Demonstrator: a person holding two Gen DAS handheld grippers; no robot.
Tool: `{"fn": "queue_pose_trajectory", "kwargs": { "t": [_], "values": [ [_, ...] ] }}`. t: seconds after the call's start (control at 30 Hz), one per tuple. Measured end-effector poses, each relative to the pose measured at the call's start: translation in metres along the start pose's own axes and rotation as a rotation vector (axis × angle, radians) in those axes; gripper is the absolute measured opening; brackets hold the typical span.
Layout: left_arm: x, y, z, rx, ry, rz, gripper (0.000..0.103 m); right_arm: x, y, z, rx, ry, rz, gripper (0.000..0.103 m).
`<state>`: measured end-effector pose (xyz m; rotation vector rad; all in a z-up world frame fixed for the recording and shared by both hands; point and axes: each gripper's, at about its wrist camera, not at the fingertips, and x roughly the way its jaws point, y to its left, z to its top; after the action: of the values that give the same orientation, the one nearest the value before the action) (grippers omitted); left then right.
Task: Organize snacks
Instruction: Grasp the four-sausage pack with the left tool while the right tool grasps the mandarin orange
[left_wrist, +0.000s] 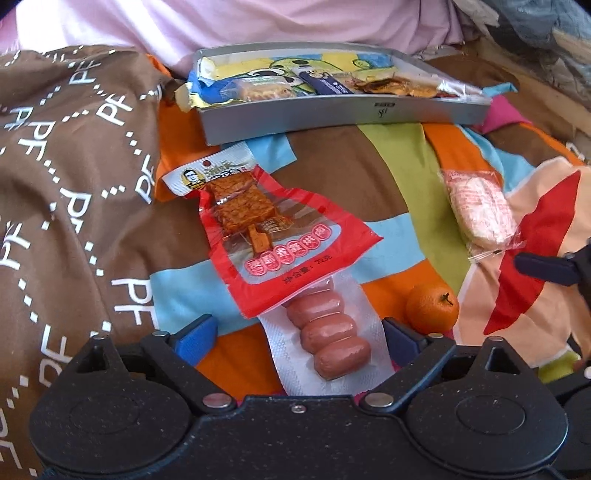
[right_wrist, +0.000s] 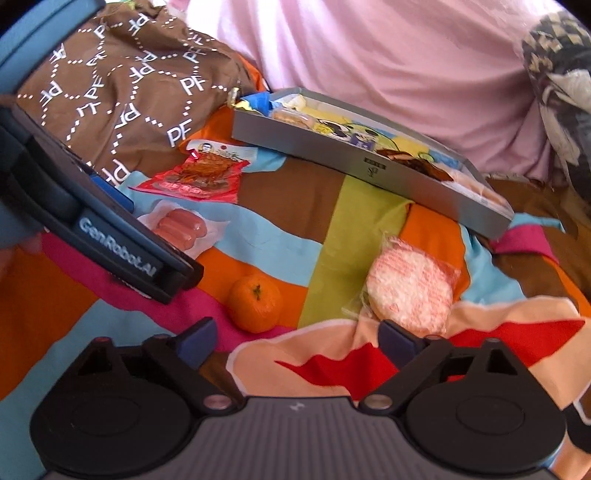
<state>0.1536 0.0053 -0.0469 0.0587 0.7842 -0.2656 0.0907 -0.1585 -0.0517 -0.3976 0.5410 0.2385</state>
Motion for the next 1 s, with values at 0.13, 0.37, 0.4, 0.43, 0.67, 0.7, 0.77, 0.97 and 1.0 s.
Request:
{"fn": "queue_pose_trajectory", "kwargs": {
  "t": [0.13,0.37,0.4,0.43,0.67,0.7,0.77,0.97,1.0],
  "values": [
    [-0.005,0.004,-0.005,0.004,-0.007,-0.013,0.087,0.002,0.004,-0.001,-0.006,-0.011,0.003,0.089],
    [-0.014,0.012,-0.008,0.002,-0.007,-0.029,0.072,0.005,-0.005,0.002,0.047,-0.005,0.063,0.080],
    [-0.015,0.013,-0.009,0.012,-0.005,-0.029,0.071,0.007,-0.006,0.004,0.064,0.000,0.074,0.078],
    [-0.017,0.013,-0.011,0.024,-0.005,-0.030,0.068,0.009,-0.007,0.006,0.081,0.003,0.083,0.073],
    [-0.021,0.014,-0.015,0.059,-0.002,-0.024,0.066,0.024,-0.010,0.012,0.174,0.021,0.132,0.055],
    [-0.020,0.013,-0.015,0.066,-0.001,-0.020,0.066,0.024,-0.011,0.012,0.181,0.022,0.142,0.054],
    [-0.018,0.010,-0.014,0.087,-0.001,-0.008,0.070,0.024,-0.011,0.010,0.189,0.017,0.152,0.050],
    [-0.013,0.005,-0.013,0.146,0.004,0.021,0.077,0.020,-0.017,0.006,0.280,0.003,0.199,0.039],
    [-0.014,0.006,-0.013,0.146,0.002,0.019,0.075,0.020,-0.017,0.006,0.289,0.000,0.201,0.039]
  ]
}}
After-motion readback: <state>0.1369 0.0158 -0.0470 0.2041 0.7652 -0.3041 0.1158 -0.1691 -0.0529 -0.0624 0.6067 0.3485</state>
